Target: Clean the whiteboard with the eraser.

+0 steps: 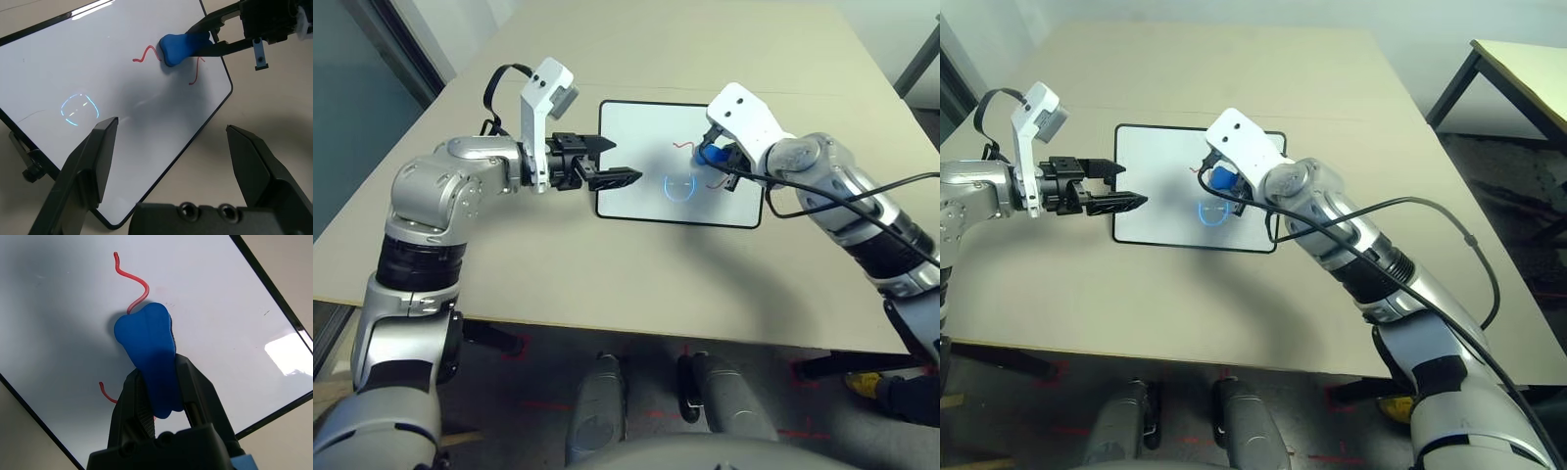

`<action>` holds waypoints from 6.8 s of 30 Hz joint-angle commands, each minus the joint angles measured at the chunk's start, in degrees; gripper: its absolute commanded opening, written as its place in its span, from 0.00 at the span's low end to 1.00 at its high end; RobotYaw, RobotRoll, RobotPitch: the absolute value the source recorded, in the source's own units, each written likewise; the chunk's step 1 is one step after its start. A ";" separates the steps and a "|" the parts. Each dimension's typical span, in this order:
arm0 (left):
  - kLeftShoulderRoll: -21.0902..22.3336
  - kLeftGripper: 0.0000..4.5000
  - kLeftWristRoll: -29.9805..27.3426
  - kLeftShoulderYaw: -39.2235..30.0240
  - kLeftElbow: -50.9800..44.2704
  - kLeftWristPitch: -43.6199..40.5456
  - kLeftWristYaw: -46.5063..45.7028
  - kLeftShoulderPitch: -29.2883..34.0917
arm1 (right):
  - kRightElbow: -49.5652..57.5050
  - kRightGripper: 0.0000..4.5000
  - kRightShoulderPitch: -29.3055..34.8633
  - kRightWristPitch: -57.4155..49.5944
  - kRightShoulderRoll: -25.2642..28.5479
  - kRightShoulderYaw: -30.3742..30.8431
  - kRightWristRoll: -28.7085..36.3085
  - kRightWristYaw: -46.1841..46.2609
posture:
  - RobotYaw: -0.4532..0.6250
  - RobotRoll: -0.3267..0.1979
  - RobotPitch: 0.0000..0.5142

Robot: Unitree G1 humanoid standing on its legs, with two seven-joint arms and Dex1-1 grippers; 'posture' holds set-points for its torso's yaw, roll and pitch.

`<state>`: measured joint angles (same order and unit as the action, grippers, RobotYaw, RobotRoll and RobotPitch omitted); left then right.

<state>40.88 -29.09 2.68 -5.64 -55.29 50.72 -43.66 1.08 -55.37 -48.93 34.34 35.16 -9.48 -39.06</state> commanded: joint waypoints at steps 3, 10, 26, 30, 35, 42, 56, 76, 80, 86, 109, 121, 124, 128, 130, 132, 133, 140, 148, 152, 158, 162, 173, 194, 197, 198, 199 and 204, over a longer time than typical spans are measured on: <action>-0.03 1.00 0.53 0.85 0.97 0.93 0.48 0.40 | -4.48 0.19 -1.74 1.88 -4.41 1.12 -3.11 -1.37 | 0.40 0.62 0.25; -0.03 1.00 0.22 0.70 0.31 0.77 0.16 1.12 | -7.24 0.19 -3.48 3.63 -8.56 0.52 -5.21 -2.51 | 0.40 0.62 0.25; -0.44 1.00 0.08 1.30 0.20 0.30 0.16 0.83 | -7.64 0.19 -1.85 2.75 -4.73 -2.92 -7.40 -5.32 | 0.37 0.62 0.26; -0.77 1.00 0.18 1.76 0.46 0.37 0.33 0.44 | -5.84 0.19 -0.34 1.60 -1.54 -4.09 -7.56 -6.38 | 0.36 0.62 0.26; -1.10 1.00 0.26 1.99 0.63 0.32 0.47 0.09 | -2.71 0.19 2.70 -0.21 2.52 -5.19 -7.60 -7.57 | 0.35 0.62 0.27; -1.55 1.00 0.26 2.23 0.66 0.22 0.40 0.04 | -2.36 0.19 3.06 -0.98 0.94 -4.38 -7.64 -7.39 | 0.36 0.62 0.27; -1.28 1.00 -0.71 0.89 -1.96 -2.07 -1.06 1.60 | -10.73 0.19 -2.84 5.29 -9.62 -1.53 -10.50 -7.25 | 0.40 0.62 0.30; -1.35 1.00 -1.03 0.90 -2.04 -2.24 -1.48 2.04 | -20.16 0.19 -3.34 13.53 -10.04 -2.77 -15.09 -7.89 | 0.38 0.62 0.30; -1.39 1.00 -0.76 1.24 -1.27 -1.78 -1.03 1.57 | -17.64 0.19 -0.46 12.44 -4.89 -4.34 -15.10 -8.71 | 0.37 0.62 0.31; -1.67 1.00 -0.30 1.87 -0.37 -1.11 -0.33 1.21 | -14.97 0.19 2.32 11.04 0.98 -6.21 -15.29 -9.94 | 0.35 0.62 0.30; -2.08 1.00 -0.45 1.76 -1.13 -1.68 -0.60 1.63 | -20.68 0.18 -6.23 12.10 -15.78 -3.34 -16.64 -8.66 | 0.38 0.62 0.31; -2.69 1.00 -0.98 1.45 -1.88 -2.17 -1.45 2.31 | -31.21 0.18 -10.66 18.27 -21.65 -3.44 -17.28 -5.96 | 0.39 0.62 0.32; -2.55 1.00 -1.10 1.35 -2.00 -2.26 -1.45 2.52 | -32.21 0.18 -10.01 19.07 -20.81 -3.67 -17.43 -5.88 | 0.38 0.62 0.32; -2.48 1.00 -1.09 1.47 -1.69 -2.15 -1.33 2.41 | -31.76 0.18 -7.79 19.36 -17.84 -4.08 -17.65 -6.29 | 0.37 0.62 0.32; -2.54 1.00 -1.05 1.64 -1.38 -2.10 -1.18 2.09 | -30.35 0.18 -5.53 18.81 -15.03 -4.73 -17.72 -6.66 | 0.37 0.62 0.32; -2.56 1.00 -0.90 1.91 -0.89 -1.88 -0.90 1.76 | -27.74 0.18 -3.28 16.77 -12.50 -5.20 -17.92 -7.37 | 0.36 0.62 0.33; -2.60 1.00 -0.80 2.08 -0.61 -1.73 -0.73 1.58 | -26.32 0.18 -2.29 15.79 -11.39 -5.38 -18.02 -7.73 | 0.36 0.62 0.33; -3.18 1.00 -0.03 3.23 1.24 -0.72 0.38 0.21 | -18.39 0.18 2.61 10.42 -5.34 -7.02 -17.76 -9.84 | 0.33 0.62 0.33; -3.72 1.00 0.49 4.01 2.45 0.04 1.15 -0.54 | -11.56 0.18 6.11 5.79 0.43 -9.22 -16.96 -12.19 | 0.32 0.62 0.33; -3.81 1.00 0.56 4.06 2.55 0.07 1.27 -0.64 | -7.88 0.18 8.67 4.05 3.58 -9.79 -16.69 -14.07 | 0.32 0.62 0.33; -4.01 1.00 0.50 4.15 2.40 -0.06 1.18 -0.62 | -2.50 0.18 13.61 2.54 8.17 -10.39 -16.50 -16.28 | 0.32 0.62 0.33; -4.28 1.00 0.52 4.32 2.49 0.01 1.22 -0.76 | -0.41 0.18 15.15 2.20 9.71 -10.64 -16.47 -16.94 | 0.32 0.62 0.33; -4.66 1.00 0.71 4.74 3.07 0.25 1.48 -1.44 | 5.16 0.18 18.81 1.67 10.94 -8.73 -16.79 -18.68 | 0.32 0.62 0.34; -6.81 1.00 0.79 5.13 3.56 0.56 0.75 -2.07 | 5.54 0.18 14.15 2.32 5.86 -4.04 -20.31 -21.14 | 0.32 0.62 0.32; -7.19 1.00 0.75 5.14 3.47 0.53 0.59 -2.13 | 4.71 0.18 12.71 2.77 3.78 -3.09 -20.84 -21.24 | 0.32 0.62 0.32; -7.29 1.00 0.77 5.15 3.42 0.54 0.54 -2.09 | 4.54 0.18 12.41 2.91 3.23 -2.85 -20.98 -21.29 | 0.32 0.62 0.32; -7.41 1.00 0.77 5.17 3.33 0.54 0.49 -1.99 | 4.33 0.18 12.07 3.07 2.64 -2.60 -21.10 -21.25 | 0.32 0.62 0.32; -7.75 1.00 0.65 5.22 2.97 0.38 0.32 -1.68 | 2.11 0.18 9.51 3.42 -0.40 -2.00 -21.59 -20.89 | 0.32 0.62 0.32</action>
<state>33.13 -28.99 7.16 -2.29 -54.95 51.09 -45.41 5.76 -45.78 -45.92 35.26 30.64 -31.12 -60.01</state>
